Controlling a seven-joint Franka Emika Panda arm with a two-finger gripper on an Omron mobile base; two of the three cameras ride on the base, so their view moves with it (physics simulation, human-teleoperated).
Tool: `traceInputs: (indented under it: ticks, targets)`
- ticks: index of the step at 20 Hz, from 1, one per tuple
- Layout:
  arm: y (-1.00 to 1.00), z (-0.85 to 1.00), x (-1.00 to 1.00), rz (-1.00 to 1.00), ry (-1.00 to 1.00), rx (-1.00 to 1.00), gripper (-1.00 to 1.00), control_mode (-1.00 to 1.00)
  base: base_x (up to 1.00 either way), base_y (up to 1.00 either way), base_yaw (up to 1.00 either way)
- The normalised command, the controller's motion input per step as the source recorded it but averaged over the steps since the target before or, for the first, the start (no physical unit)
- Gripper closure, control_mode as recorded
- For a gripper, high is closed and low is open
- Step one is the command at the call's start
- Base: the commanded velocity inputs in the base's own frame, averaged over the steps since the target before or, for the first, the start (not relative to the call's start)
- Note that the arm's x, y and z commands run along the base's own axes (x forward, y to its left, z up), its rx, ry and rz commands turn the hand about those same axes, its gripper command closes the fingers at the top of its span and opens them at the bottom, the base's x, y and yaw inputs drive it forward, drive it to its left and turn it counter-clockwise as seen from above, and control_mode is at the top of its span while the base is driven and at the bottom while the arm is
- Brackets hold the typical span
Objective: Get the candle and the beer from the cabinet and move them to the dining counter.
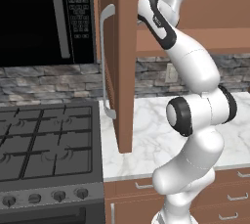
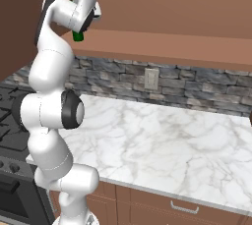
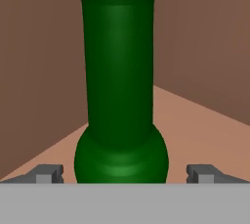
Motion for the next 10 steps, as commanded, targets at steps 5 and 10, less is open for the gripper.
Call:
traceInputs:
  ticks: [5, 10]
  targets:
    - [0.0, 0.0, 0.0, 0.0, 0.0, 0.0, -1.0, -1.0, 0.0, 0.0, 0.0]
    - [0.0, 0.0, 0.0, 0.0, 0.0, 0.0, 1.0, -1.0, 0.0, 0.0, 0.0]
